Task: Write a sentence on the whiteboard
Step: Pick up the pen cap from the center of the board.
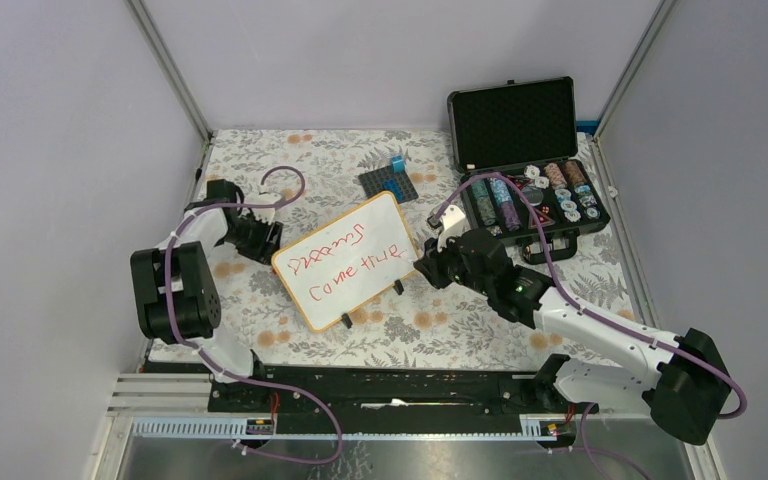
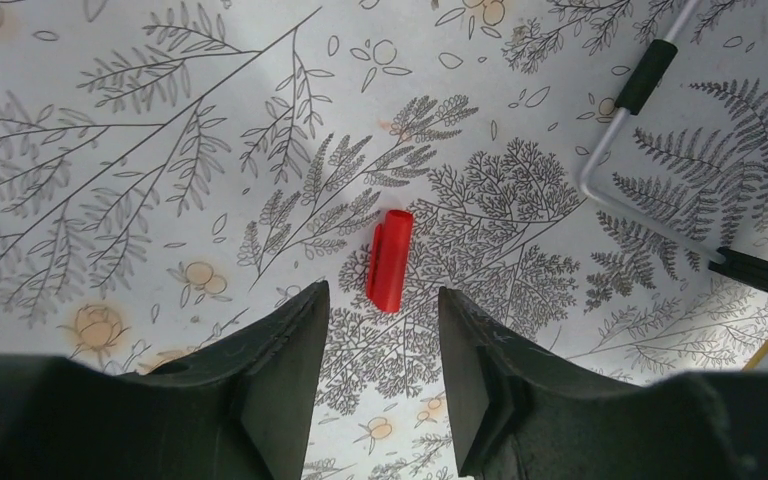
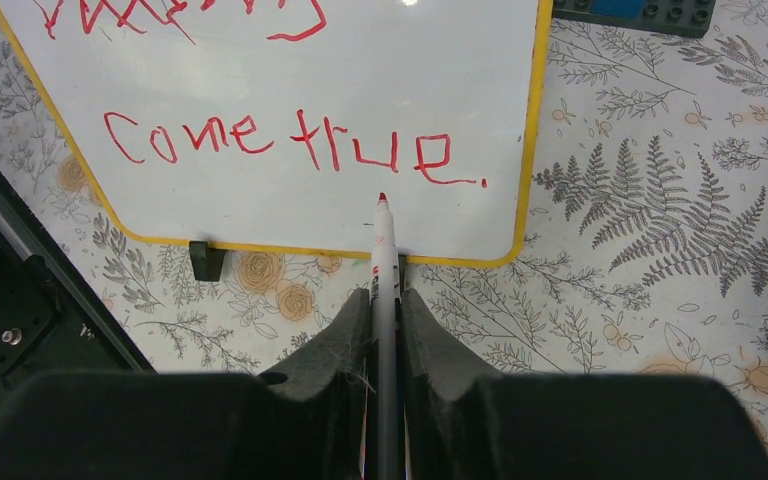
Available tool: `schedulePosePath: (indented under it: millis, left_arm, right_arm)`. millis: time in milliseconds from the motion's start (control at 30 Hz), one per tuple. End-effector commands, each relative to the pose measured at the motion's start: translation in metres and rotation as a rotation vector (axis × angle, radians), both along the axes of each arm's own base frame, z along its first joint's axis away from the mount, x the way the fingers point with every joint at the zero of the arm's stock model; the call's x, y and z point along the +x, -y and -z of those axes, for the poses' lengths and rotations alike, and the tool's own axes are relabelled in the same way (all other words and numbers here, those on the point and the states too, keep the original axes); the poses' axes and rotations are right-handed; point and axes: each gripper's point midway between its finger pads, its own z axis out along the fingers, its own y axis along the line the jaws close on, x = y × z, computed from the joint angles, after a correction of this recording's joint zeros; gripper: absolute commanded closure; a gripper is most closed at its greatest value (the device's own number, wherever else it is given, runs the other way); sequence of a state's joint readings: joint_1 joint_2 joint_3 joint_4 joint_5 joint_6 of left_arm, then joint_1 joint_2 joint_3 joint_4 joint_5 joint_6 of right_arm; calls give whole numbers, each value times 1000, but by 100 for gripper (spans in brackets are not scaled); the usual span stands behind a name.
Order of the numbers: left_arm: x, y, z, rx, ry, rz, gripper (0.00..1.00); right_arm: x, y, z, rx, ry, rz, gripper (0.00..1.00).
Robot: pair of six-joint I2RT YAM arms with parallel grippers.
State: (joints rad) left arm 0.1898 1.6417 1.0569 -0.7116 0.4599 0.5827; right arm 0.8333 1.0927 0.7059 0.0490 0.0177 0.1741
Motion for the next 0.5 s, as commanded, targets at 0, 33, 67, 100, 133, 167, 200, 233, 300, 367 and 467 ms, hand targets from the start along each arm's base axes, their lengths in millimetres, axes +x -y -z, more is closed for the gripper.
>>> schedulePosePath:
  millis: [0,33,67,100,133,167,200,233,300,367,467]
  left_arm:
    - [5,3,12,25,4,1,51]
    - [4,5,15,32,0,6,50]
    - [2,6,19,41,-9,10,51]
    - [1,6,23,48,-20,12,51]
    - [-1,7,26,53,-30,15,51]
    - [-3,6,29,60,-41,16,51]
    - [-5,5,32,70,-48,15,52]
    - [-6,4,34,81,-53,15,53]
    - [-9,3,39,102,-60,15,56]
    - [-11,1,43,118,-68,12,60]
    - [-11,-5,50,150,-76,-9,68]
  right_arm:
    - [7,0,-20,38,36,27,100]
    - [7,0,-20,38,35,26,100]
    - [7,0,-19,36,34,27,100]
    - [8,1,-20,35,37,30,100]
    - [8,1,-20,36,38,33,100]
    - [8,2,-21,36,40,34,100]
    - [8,2,-21,36,42,34,100]
    - [8,2,-21,36,43,34,100]
    - [8,2,-21,35,44,36,100]
    - [9,2,-20,31,43,37,100]
    - [9,0,-21,35,41,29,100]
